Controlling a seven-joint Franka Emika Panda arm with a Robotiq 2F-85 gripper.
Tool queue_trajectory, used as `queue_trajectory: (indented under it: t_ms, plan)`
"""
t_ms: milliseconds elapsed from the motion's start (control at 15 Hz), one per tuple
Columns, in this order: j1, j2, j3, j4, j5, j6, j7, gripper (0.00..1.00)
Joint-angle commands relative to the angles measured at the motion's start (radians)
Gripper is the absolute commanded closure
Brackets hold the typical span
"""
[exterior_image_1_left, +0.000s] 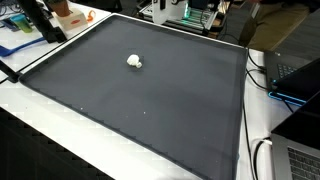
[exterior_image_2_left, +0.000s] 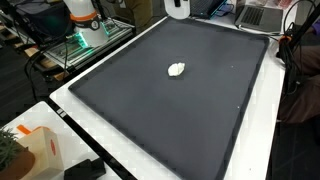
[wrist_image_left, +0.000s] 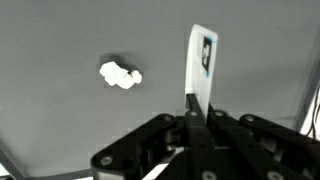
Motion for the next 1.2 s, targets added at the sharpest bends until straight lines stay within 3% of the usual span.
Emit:
queue_trajectory:
  t_ms: [0, 67, 133, 333, 400, 533, 733, 867, 1133]
  plan:
    - [-0.094, 0.109, 0.109, -0.023, 0.004, 0.093, 0.069, 0.99]
    - [-0.119, 0.144, 0.153, -0.022, 0.004, 0.135, 0.109, 0.99]
    - [-0.159, 0.131, 0.162, -0.114, 0.004, 0.068, 0.177, 0.99]
    - [-0.211, 0.195, 0.230, -0.180, 0.008, 0.057, 0.320, 0.99]
    - [-0.217, 0.214, 0.243, -0.183, 0.008, 0.069, 0.368, 0.71]
    - [-0.233, 0.260, 0.275, -0.197, 0.001, 0.074, 0.472, 0.64]
    - [-0.255, 0.188, 0.293, -0.175, 0.011, 0.073, 0.541, 0.42]
    - [-0.266, 0.066, 0.252, -0.165, 0.012, 0.061, 0.492, 0.26]
    - [-0.300, -0.028, 0.173, -0.161, -0.013, 0.058, 0.318, 0.00]
